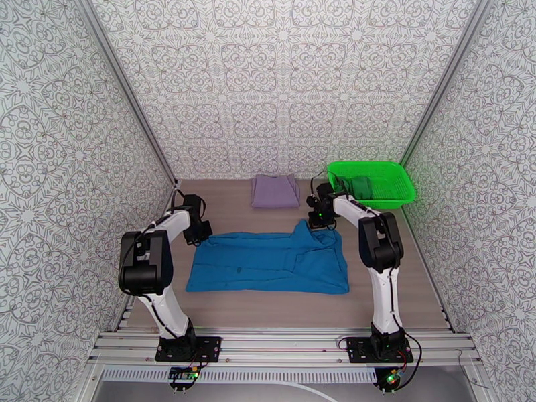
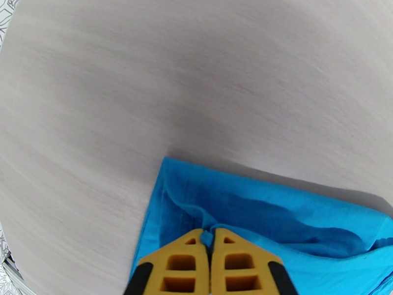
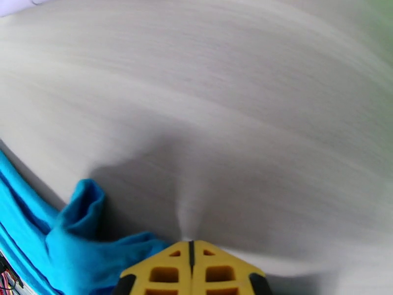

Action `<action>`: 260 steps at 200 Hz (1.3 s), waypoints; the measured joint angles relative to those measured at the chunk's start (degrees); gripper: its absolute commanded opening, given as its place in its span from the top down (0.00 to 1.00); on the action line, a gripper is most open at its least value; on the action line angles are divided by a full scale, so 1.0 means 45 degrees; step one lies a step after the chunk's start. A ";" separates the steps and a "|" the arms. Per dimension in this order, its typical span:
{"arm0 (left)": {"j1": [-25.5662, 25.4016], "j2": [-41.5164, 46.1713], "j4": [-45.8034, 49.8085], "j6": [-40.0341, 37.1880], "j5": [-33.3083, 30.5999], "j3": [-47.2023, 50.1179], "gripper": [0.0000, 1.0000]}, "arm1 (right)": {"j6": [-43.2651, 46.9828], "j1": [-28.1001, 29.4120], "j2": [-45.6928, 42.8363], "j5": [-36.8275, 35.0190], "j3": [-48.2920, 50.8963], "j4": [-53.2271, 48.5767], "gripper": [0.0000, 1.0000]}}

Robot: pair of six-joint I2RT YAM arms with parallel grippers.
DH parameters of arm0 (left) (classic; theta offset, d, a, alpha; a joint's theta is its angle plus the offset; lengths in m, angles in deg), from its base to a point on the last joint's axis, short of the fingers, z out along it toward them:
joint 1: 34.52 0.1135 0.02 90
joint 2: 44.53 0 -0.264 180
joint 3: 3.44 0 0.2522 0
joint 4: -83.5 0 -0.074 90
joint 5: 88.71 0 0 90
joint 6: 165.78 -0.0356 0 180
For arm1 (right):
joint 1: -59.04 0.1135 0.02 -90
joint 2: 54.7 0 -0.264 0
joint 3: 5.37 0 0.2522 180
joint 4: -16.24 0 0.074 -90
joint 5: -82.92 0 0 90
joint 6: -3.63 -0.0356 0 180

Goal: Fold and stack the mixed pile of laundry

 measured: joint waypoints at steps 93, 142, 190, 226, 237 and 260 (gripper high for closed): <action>0.0039 -0.0160 -0.0053 -0.0005 0.0015 -0.0126 1.00 | -0.1083 0.0005 -0.2351 0.2064 0.1467 0.0583 0.54; 0.0039 -0.0160 -0.0068 -0.0005 0.0063 -0.0126 1.00 | -0.1569 0.0296 -0.0374 0.2317 0.0525 0.0617 0.78; 0.0087 -0.0165 -0.0112 -0.0019 0.0058 -0.0126 1.00 | -0.2045 0.0481 -0.0806 0.2030 0.1103 0.1190 1.00; 0.0209 -0.0165 -0.0112 -0.0112 0.0053 -0.0126 1.00 | -0.2642 0.0612 -0.3735 0.1292 0.4104 0.2093 1.00; 0.0243 -0.0165 -0.0112 -0.0117 0.0053 -0.0126 1.00 | -0.2856 0.0797 -0.4770 0.1078 0.5139 0.2531 0.97; 0.0257 -0.0170 -0.0117 -0.0209 0.0049 -0.0126 1.00 | -0.3638 0.1690 -0.6654 0.0427 0.7427 0.3473 0.69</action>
